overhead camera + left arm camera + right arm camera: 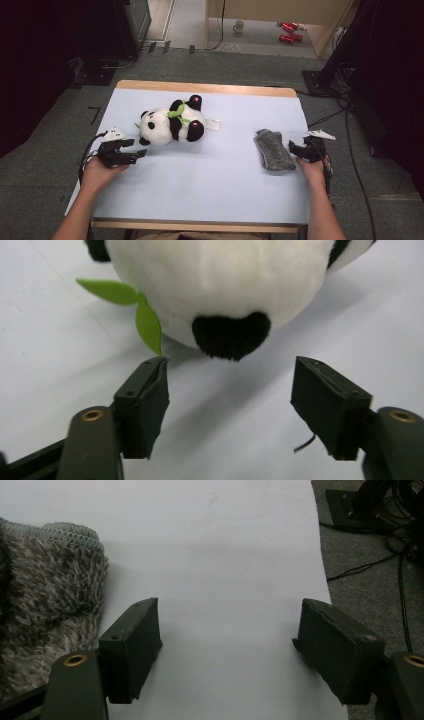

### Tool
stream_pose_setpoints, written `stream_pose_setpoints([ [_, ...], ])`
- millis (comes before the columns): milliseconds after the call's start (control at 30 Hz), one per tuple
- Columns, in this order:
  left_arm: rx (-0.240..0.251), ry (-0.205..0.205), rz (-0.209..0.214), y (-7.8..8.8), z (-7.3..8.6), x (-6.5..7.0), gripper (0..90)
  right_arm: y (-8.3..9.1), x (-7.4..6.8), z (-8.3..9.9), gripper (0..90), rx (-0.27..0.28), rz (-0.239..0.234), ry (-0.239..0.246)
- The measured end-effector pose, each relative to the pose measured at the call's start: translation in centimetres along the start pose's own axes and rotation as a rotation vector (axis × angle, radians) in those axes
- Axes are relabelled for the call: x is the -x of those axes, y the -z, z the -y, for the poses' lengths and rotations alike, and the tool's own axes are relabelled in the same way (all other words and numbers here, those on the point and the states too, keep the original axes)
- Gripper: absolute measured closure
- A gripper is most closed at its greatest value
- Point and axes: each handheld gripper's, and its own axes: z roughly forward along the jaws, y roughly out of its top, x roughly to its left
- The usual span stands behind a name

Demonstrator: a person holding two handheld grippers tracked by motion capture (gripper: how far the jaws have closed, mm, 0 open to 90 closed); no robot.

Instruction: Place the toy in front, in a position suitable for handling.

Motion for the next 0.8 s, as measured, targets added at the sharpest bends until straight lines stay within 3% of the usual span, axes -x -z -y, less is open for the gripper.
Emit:
stream_pose_setpoints([
  [300, 0.029, -0.025, -0.001, 0.6, -1.7, 0.3, 33.1, 0.0, -0.1, 0.0, 25.5, 0.001, 0.002, 0.004],
  [433, 0.054, -0.012, 0.016, 0.6, -2.4, 0.4, 33.1, 0.1, -0.1, 0.0, 27.1, 0.004, -0.001, 0.010],
  [733, 0.055, -0.060, 0.043, 0.1, -4.4, 1.2, 34.1, 0.1, -0.1, 0.0, 26.5, 0.003, -0.006, 0.005],
  [800, 0.051, -0.055, 0.049, 0.0, -4.8, 1.1, 34.0, 0.1, -0.1, 0.0, 22.3, 0.002, 0.007, 0.004],
])
